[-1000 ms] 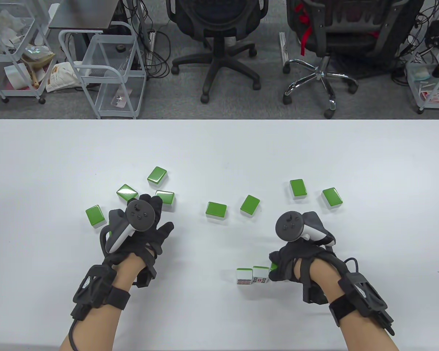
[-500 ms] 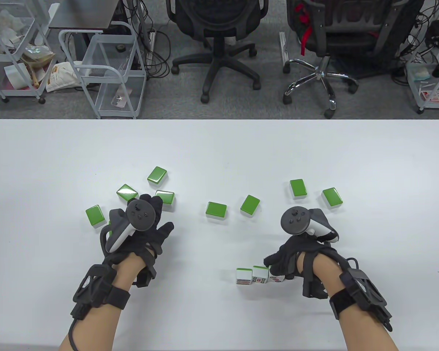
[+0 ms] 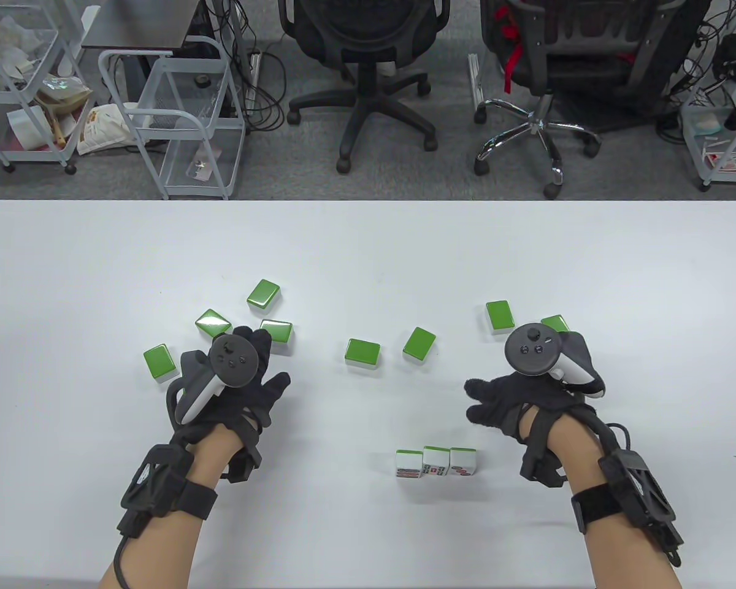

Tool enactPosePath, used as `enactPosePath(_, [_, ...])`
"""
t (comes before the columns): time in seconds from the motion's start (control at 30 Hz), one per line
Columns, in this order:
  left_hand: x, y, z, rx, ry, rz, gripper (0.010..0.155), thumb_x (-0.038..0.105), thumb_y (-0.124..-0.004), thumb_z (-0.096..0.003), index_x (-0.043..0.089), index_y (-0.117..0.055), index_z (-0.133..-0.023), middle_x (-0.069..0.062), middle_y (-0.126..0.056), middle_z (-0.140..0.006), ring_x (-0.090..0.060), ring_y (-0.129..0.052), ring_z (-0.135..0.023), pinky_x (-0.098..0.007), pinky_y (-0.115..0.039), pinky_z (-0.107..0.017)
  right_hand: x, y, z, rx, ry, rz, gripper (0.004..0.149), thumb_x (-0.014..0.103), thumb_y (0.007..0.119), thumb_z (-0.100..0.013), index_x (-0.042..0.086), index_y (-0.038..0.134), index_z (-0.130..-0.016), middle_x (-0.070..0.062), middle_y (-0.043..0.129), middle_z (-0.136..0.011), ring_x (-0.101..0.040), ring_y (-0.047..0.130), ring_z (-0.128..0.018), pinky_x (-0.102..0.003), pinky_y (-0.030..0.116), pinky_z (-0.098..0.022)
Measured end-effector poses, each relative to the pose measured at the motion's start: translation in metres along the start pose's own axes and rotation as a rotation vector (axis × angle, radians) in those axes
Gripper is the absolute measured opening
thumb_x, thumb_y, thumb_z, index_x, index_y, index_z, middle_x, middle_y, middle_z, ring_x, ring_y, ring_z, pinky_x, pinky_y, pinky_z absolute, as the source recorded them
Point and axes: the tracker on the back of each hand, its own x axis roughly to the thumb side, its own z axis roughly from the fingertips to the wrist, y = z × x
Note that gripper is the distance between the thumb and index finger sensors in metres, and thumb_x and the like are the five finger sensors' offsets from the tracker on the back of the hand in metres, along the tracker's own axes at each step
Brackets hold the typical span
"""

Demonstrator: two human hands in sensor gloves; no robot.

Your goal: Stand mahjong tiles upright in a row

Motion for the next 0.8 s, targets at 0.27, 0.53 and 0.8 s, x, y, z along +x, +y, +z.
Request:
enactPosePath(0.27, [0.002, -0.001, 0.001, -0.002, -0.013, -0.013, 0.081, 0.065, -0.064, -0.0307, 0.04, -0.029, -0.098, 0.005, -0.025, -0.114, -0.035, -0.025, -0.109, -0.058, -0.043, -0.078, -0.004, -0.002, 0.005, -0.291, 0.045, 0.191, 0.073, 0.044, 0.072, -0.036, 0.013, 0.047, -0.097, -0.024, 0.036, -0.105, -0.055, 0.044, -0.093, -0.069, 0.052, -0.059])
enactPosePath(0.53, [0.016, 0.014, 0.001, -0.109, -0.169, -0.334, 0.07, 0.053, -0.079, -0.0305, 0.047, -0.051, -0.094, 0.018, -0.057, -0.11, -0.02, -0.063, -0.109, -0.052, -0.057, -0.077, -0.015, 0.013, 0.001, -0.28, 0.038, 0.119, 0.074, 0.044, 0.072, -0.036, 0.012, 0.044, -0.097, -0.024, 0.032, -0.104, -0.057, 0.037, -0.093, -0.072, 0.047, -0.059])
enactPosePath(0.8, [0.025, -0.026, 0.003, -0.141, -0.239, -0.856, 0.085, 0.051, -0.09, -0.0213, 0.048, -0.045, -0.093, 0.021, -0.049, -0.111, -0.015, -0.063, -0.109, -0.051, -0.057, -0.078, -0.017, 0.012, 0.003, -0.259, 0.028, 0.098, 0.076, 0.045, 0.073, -0.035, 0.011, 0.043, -0.097, -0.024, 0.032, -0.104, -0.057, 0.038, -0.092, -0.072, 0.047, -0.059])
